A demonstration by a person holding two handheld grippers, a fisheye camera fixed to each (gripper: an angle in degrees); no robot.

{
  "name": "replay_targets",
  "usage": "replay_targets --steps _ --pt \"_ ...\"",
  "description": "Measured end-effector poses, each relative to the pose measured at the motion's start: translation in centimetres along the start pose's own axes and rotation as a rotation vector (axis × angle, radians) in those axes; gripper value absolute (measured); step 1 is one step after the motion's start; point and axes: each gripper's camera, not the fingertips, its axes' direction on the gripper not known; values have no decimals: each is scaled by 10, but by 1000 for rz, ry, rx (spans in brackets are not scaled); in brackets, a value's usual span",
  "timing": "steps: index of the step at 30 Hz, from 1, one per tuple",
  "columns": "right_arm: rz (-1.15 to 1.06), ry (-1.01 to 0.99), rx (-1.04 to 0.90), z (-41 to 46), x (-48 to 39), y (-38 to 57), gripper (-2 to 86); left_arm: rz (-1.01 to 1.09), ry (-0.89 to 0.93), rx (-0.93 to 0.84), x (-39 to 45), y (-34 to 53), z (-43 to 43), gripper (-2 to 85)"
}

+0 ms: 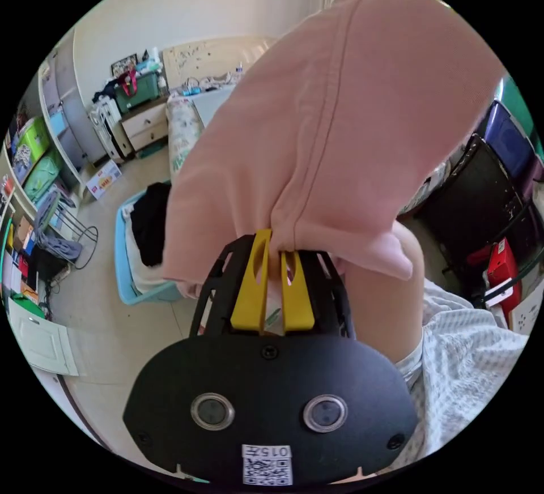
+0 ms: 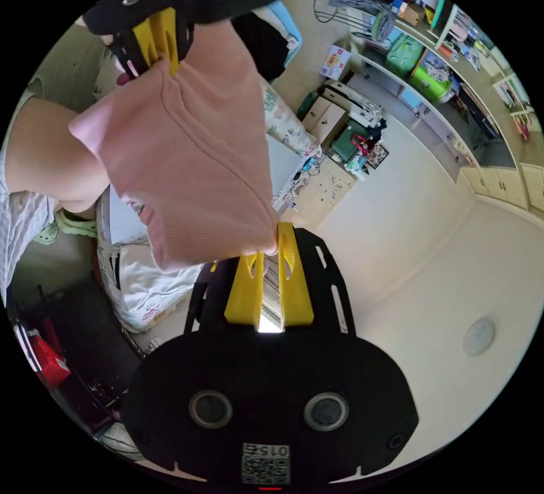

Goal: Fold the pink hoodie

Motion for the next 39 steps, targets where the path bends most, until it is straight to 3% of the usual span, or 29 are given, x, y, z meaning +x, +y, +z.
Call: replay_targets --steps 8,26,39 --pt "48 -73 3 59 -47 21 44 -180 73 234 -35 35 -43 -3" --pt "762 -737 167 225 -307 59 46 -55 33 131 31 58 29 -2" --pt "901 -854 153 277 -505 39 47 -78 54 44 50 98 67 -3"
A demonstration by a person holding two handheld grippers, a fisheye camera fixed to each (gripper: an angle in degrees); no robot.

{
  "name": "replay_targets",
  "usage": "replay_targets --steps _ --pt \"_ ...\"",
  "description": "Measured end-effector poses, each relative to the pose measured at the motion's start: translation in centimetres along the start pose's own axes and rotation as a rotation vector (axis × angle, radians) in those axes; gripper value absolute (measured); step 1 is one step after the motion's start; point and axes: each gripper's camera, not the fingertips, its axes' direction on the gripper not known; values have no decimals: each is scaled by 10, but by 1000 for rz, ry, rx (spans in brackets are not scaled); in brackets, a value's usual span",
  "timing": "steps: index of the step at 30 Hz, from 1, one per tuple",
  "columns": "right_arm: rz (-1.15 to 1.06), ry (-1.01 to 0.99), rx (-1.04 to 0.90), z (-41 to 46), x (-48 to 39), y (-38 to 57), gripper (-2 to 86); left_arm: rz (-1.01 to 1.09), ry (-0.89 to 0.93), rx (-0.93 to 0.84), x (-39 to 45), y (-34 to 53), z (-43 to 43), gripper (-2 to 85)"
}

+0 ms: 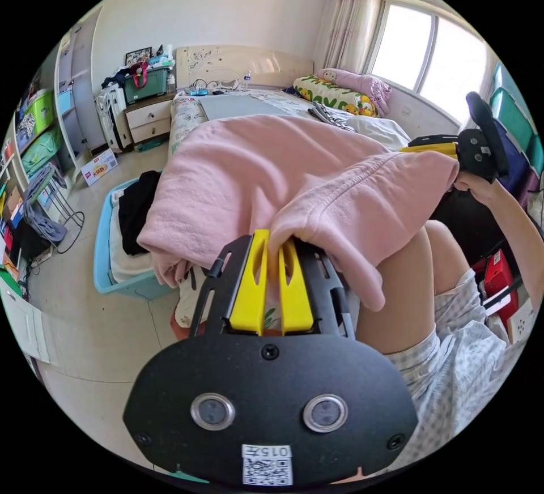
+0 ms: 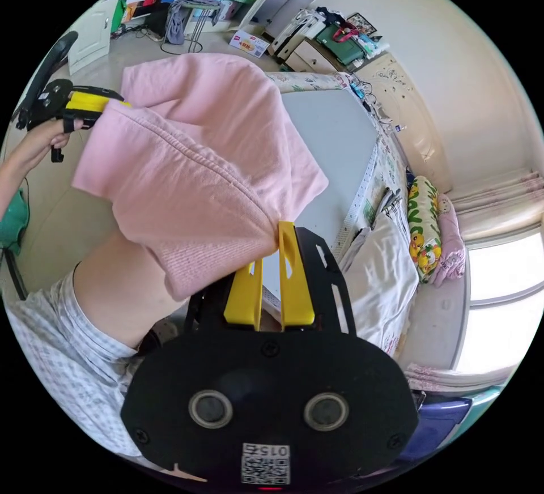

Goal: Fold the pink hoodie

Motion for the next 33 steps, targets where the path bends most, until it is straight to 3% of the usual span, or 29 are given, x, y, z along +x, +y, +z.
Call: replay_targets --steps 6,13,18,23,33 --pt "136 -101 86 58 7 60 47 -63 -13 67 13 4 -18 -5" --pt "448 -310 394 87 57 137 49 -155 -31 362 33 -51 -116 -6" --pt "576 -345 578 87 69 175 48 -192 -65 496 58 -85 -179 -7" --pt "720 -402 893 64 65 244 48 -212 -17 724 100 -80 -252 -7" --pt "740 -207 1419 -40 16 372 48 -42 46 1234 206 -55 -383 -7"
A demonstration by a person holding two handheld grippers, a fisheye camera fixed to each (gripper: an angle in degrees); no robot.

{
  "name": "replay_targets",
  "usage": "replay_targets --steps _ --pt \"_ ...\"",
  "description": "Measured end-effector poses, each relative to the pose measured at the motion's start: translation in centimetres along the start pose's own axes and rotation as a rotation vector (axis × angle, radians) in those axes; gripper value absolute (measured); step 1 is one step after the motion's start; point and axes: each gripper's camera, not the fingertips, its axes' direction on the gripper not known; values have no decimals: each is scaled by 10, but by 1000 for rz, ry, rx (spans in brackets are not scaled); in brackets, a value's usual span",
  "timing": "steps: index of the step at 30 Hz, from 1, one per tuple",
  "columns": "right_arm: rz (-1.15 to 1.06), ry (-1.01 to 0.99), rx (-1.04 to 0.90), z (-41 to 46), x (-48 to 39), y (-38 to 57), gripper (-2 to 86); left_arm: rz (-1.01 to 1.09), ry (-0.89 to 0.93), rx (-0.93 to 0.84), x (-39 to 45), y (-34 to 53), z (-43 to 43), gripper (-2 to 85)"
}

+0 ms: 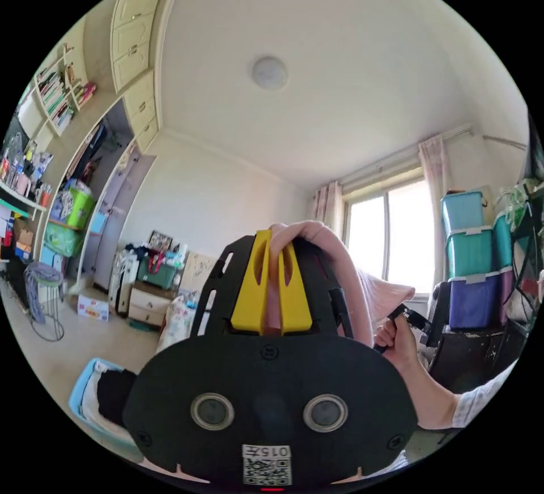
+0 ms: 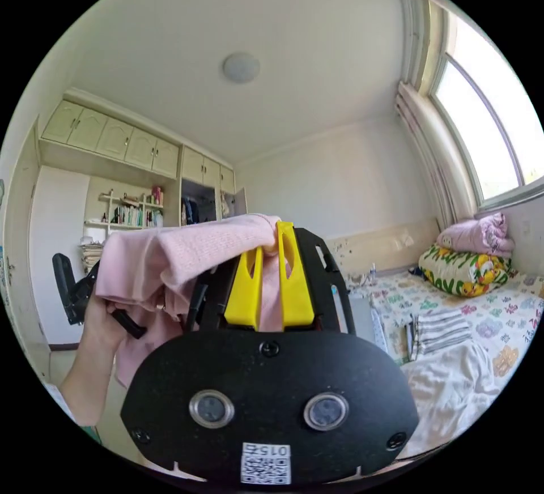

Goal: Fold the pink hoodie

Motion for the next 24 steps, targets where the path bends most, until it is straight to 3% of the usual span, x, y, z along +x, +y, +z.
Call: replay_targets --steps 7,11,15,19,21,23,24 --pt "-158 119 323 -64 -42 -24 48 307 -25 313 102 -37 -22 -6" --pt "-277 227 385 -38 -53 -7 49 369 -48 341 114 -29 9 -6" --pt "-325 316 310 32 -44 18 49 394 -76 268 98 -7 65 -6" --pt "-391 450 54 192 -14 77 52 404 -201 80 48 47 181 -4" --pt "-376 469 -193 292 13 105 55 402 -269 -61 13 80 257 1" --pt "-244 441 -685 413 67 162 82 256 -325 -390 -59 134 352 16" --pt "-207 420 -762 427 76 177 96 189 -305 -502 -78 146 367 21"
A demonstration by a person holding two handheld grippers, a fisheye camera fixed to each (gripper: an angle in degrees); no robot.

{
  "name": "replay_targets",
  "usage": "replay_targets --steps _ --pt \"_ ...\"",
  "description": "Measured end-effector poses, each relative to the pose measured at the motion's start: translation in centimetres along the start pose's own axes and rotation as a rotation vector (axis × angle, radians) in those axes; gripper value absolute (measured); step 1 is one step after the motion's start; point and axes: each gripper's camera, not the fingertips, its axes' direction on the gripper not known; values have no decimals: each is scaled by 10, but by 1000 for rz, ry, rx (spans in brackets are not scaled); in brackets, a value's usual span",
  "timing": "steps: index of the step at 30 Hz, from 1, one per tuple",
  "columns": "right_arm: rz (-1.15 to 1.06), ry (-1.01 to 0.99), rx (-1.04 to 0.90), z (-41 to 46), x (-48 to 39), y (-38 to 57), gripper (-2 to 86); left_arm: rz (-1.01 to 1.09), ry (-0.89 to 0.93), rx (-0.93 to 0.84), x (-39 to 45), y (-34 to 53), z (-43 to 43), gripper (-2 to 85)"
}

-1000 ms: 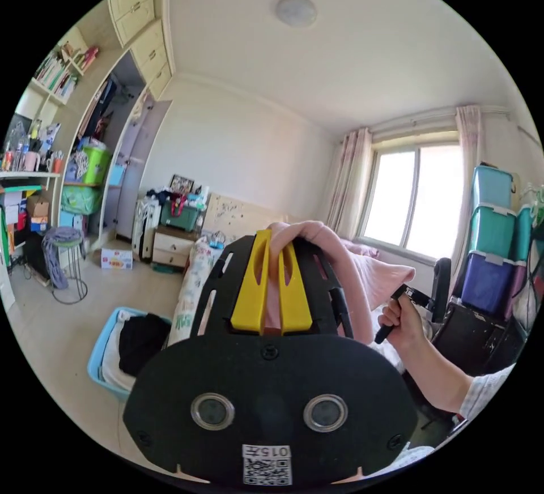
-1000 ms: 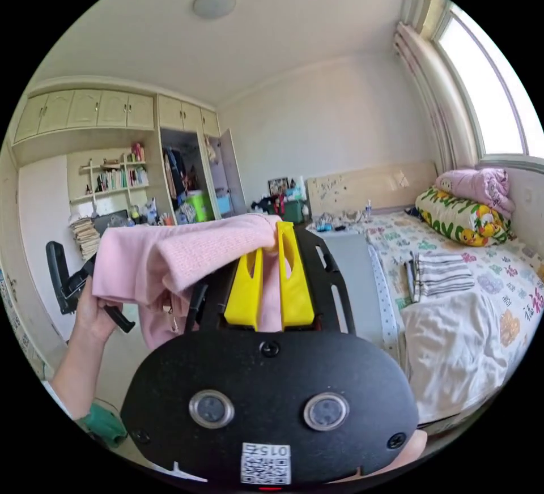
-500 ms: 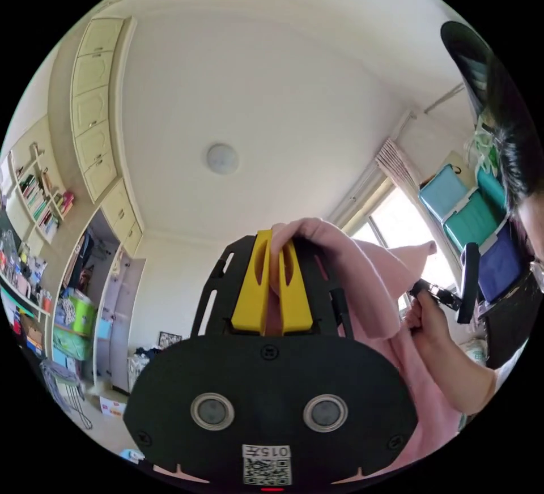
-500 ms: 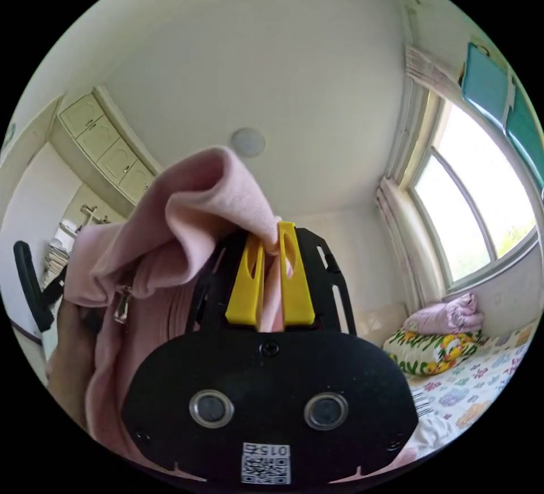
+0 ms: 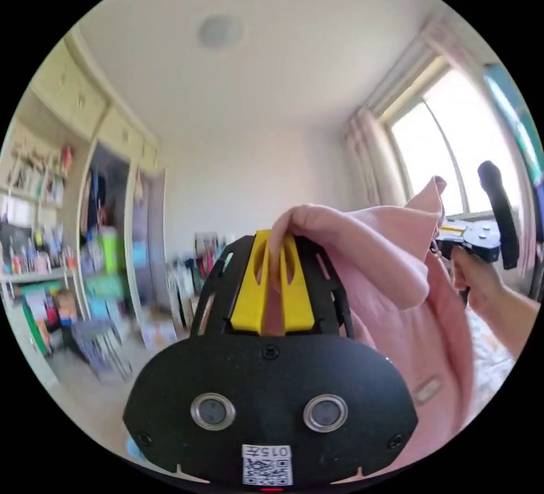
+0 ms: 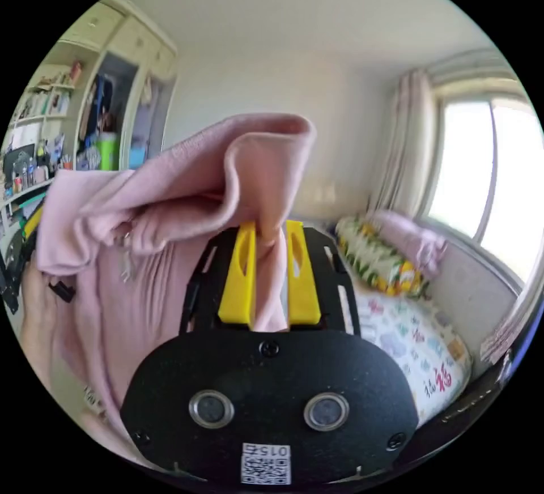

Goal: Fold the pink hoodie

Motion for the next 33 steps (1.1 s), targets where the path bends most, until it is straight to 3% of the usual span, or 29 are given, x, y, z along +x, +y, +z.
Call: replay_targets --steps 1,2,4,8,11,14,18,21,23,26,30,31,33 --pt "18 -95 -6 20 -1 18 109 -54 144 -104 -21 19 25 38" --pt "-6 -192 53 24 -4 48 105 -108 297 -64 -40 49 23 48" --pt "-103 -301 67 26 -18 107 100 -96 430 -15 -55 99 -1 56" --pt "-304 -438 -122 29 -72 277 112 54 425 -238 -55 232 -65 80" --pt "-240 -518 -274 30 -114 369 121 -44 428 -471 -54 316 -86 111" --pt "-127 -576 -293 25 -161 409 131 -66 466 -644 -33 360 -90 134" --pt "-136 -575 -330 35 -229 419 141 34 457 -668 1 360 -84 136" --pt "-206 -468 -377 48 -287 420 138 134 385 -732 22 357 -62 134" --pt "-203 -337 -334 45 -314 417 101 169 295 -713 26 352 -57 121" --pt "-191 -365 -369 43 -326 399 57 214 269 -721 21 336 -49 84" --pt "-260 -452 -367 26 -290 327 38 210 436 -718 -26 282 -34 27" --pt "-270 -306 -307 14 -257 281 35 223 410 -668 -59 242 -31 22" --pt "-44 -107 -145 -13 -169 197 34 132 289 -514 -136 162 -29 19"
